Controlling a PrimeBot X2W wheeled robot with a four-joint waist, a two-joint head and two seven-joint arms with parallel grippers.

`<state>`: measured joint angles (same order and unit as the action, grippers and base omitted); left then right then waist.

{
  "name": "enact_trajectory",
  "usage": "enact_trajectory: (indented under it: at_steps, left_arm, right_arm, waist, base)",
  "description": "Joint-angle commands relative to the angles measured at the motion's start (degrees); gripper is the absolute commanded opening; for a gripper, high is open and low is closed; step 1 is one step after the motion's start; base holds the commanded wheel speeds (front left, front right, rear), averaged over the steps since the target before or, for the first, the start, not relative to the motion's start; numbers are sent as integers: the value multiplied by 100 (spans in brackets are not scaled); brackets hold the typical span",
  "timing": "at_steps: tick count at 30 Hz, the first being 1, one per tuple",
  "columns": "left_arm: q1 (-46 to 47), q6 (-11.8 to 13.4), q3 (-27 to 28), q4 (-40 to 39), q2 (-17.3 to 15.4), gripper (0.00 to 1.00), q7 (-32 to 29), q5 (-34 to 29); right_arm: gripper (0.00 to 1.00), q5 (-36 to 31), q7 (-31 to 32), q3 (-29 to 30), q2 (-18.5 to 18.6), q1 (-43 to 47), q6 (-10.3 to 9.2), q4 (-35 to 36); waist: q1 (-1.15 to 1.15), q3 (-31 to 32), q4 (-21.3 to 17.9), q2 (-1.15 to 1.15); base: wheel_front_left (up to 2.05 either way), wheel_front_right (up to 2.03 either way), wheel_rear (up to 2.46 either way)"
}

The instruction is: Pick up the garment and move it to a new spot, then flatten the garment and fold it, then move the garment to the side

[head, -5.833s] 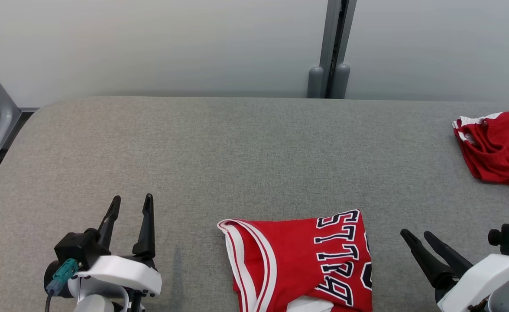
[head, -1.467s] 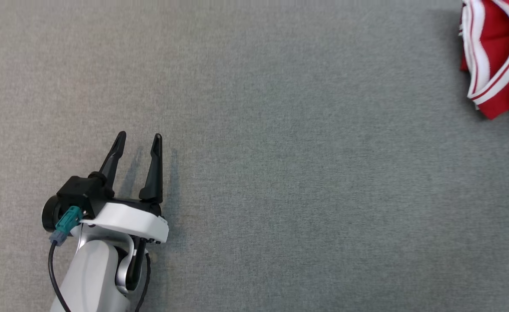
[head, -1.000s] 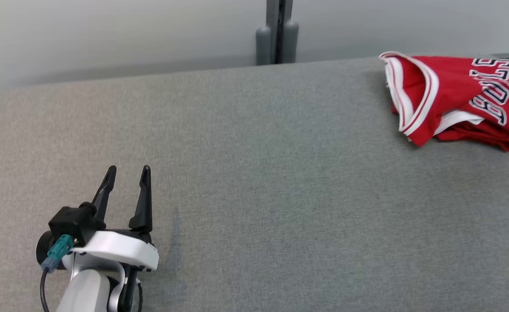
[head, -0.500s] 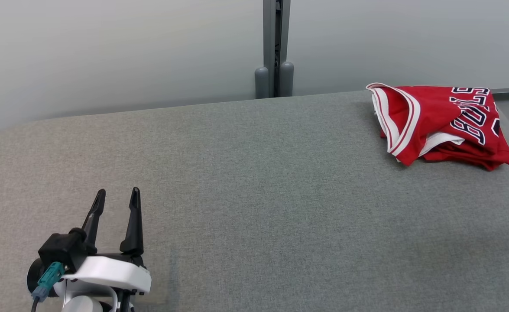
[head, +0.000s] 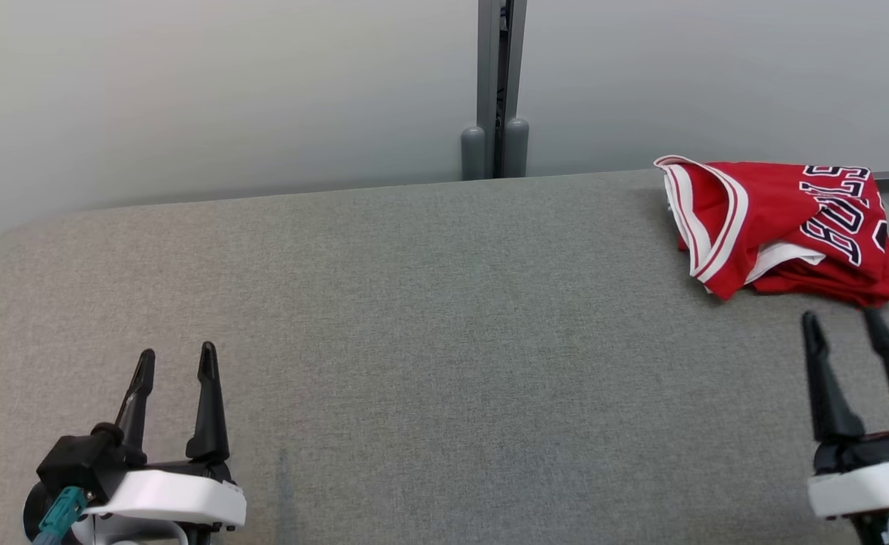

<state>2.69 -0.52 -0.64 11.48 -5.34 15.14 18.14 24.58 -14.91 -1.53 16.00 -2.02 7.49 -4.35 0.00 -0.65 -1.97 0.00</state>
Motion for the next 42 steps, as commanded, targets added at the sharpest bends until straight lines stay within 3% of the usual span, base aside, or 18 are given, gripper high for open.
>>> enact_trajectory:
  at_steps: [1,16,24,42]
  left_arm:
    - [-44,-12,66,-25,-15,100,6,-52]
    - [-165,-67,151,31,169,100,6,-503]
    - [-124,-250,24,144,223,100,6,-542]
    - [-57,-194,-17,243,235,100,7,-458]
  right_arm:
    - [100,38,-20,-14,-21,88,3,80]
    - [100,184,-20,-300,-280,268,3,-188]
    - [100,-6,-21,-233,-361,153,3,-217]
    - [100,-71,-21,-192,-382,41,3,-347]
  waist:
    - [0,2,9,0]
    - [0,-71,172,0]
    - [0,-62,151,0]
    - [0,-51,207,0]
  base:
    - [0,0,0]
    - [0,0,0]
    - [0,0,0]
    - [0,0,0]
